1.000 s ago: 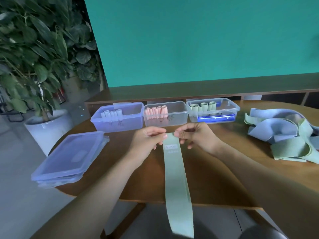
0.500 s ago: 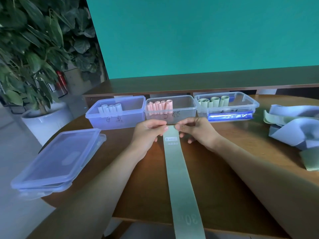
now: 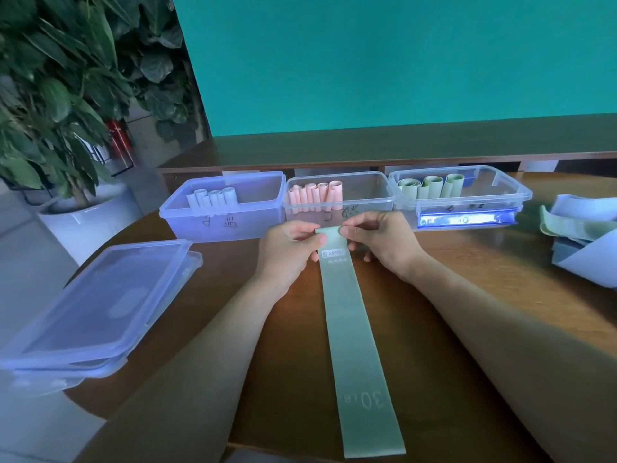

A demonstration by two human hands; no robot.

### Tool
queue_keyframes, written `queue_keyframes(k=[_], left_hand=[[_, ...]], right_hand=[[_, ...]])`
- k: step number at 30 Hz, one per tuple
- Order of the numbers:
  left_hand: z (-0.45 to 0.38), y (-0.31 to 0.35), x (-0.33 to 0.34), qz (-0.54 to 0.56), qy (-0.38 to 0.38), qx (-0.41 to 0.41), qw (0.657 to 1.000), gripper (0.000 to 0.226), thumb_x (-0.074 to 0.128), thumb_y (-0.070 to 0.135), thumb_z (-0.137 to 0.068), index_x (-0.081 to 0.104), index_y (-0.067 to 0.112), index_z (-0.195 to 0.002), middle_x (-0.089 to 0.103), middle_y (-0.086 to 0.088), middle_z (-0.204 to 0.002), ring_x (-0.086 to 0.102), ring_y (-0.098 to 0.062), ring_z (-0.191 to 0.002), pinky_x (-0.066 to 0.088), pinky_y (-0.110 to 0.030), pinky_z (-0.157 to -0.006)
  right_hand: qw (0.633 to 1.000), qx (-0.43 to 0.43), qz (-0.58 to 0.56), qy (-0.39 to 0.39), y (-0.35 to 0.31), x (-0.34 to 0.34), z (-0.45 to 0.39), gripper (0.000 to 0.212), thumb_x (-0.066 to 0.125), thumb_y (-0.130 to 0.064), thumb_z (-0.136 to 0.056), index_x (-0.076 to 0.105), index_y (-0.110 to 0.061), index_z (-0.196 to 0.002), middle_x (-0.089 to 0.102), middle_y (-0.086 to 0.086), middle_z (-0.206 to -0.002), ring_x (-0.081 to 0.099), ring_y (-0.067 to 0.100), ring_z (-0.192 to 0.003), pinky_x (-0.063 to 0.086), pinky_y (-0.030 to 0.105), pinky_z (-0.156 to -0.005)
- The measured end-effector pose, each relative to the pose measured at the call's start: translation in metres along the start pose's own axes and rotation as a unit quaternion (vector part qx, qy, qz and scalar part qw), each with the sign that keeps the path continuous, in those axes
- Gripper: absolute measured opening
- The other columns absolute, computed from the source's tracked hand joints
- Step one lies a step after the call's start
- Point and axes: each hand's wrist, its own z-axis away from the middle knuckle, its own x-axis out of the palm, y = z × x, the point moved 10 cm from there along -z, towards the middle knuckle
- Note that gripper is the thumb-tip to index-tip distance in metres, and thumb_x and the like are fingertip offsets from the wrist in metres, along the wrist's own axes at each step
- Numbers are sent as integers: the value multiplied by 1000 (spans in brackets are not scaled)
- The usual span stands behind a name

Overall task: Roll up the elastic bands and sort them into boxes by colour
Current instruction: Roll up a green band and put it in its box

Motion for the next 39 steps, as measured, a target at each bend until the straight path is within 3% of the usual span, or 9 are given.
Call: queue_keyframes(k=[5,13,19,22,25,29,33,36,39], left_hand=[[-2,-2,0,-43,7,-13,999,21,77,26,-88,68,21,-106,75,2,-91,71,-5,-65,42,-12,-45],[-2,-1,-8,-94,67,2,993,20,77,24,-86,60,19,-94,72,0,-76,66,1,-57,49,-22,-56],[15,3,-18,-135,66,1,989,21,74,35,-89,63,23,-103,72,6,-87,67,-3,-65,50,-18,-62],[34,9,-19,-175,38,21,984,26,72,38,-90,65,23,-111,69,10,-101,65,-2,-83,47,-15,-73],[56,11,-19,-190,11,26,981,30,73,35,-89,67,23,-116,69,10,-111,61,0,-90,45,-16,-84],[91,17,-16,-229,-36,39,972,31,69,35,-92,66,25,-121,67,8,-122,60,-5,-108,44,-20,-93],[135,25,-19,-236,-56,75,967,28,67,36,-93,67,28,-119,65,10,-124,60,-8,-115,47,-27,-101],[173,43,-25,-155,-55,143,976,17,70,27,-92,74,26,-108,68,17,-116,63,-2,-110,51,-26,-99],[207,61,-21,-123,-86,196,969,9,76,20,-86,79,22,-95,71,16,-104,66,-5,-103,52,-19,-87]], right_hand=[[999,1,32,21,-3,-1,-1,4,75,-26,-91,74,-27,-88,75,-1,-76,71,35,-75,56,28,-54],[994,16,98,36,-1,-8,7,11,73,-29,-92,71,-23,-102,74,-7,-76,62,1,-48,48,8,-52],[989,-8,144,-13,-15,-5,43,29,76,-32,-90,71,-19,-116,72,-5,-104,68,8,-93,48,11,-81],[981,-34,188,-46,-26,1,69,28,73,-34,-92,73,-20,-116,71,-8,-108,65,6,-100,42,4,-82],[965,-46,248,-71,-29,6,94,34,68,-39,-95,70,-22,-123,68,-7,-124,62,11,-112,42,18,-96],[952,-66,286,-85,-37,8,131,36,64,-44,-96,69,-23,-125,66,-9,-131,60,12,-119,39,19,-96],[960,-77,259,-67,-44,-4,167,29,65,-48,-94,72,-30,-116,70,-18,-119,61,3,-111,41,18,-95],[978,-86,176,-71,-51,-14,195,22,71,-44,-90,76,-31,-107,72,-23,-110,62,-7,-107,44,22,-102],[981,-111,102,-127,-60,-8,217,19,79,-33,-84,79,-23,-101,75,-14,-107,68,4,-106,48,28,-101]])
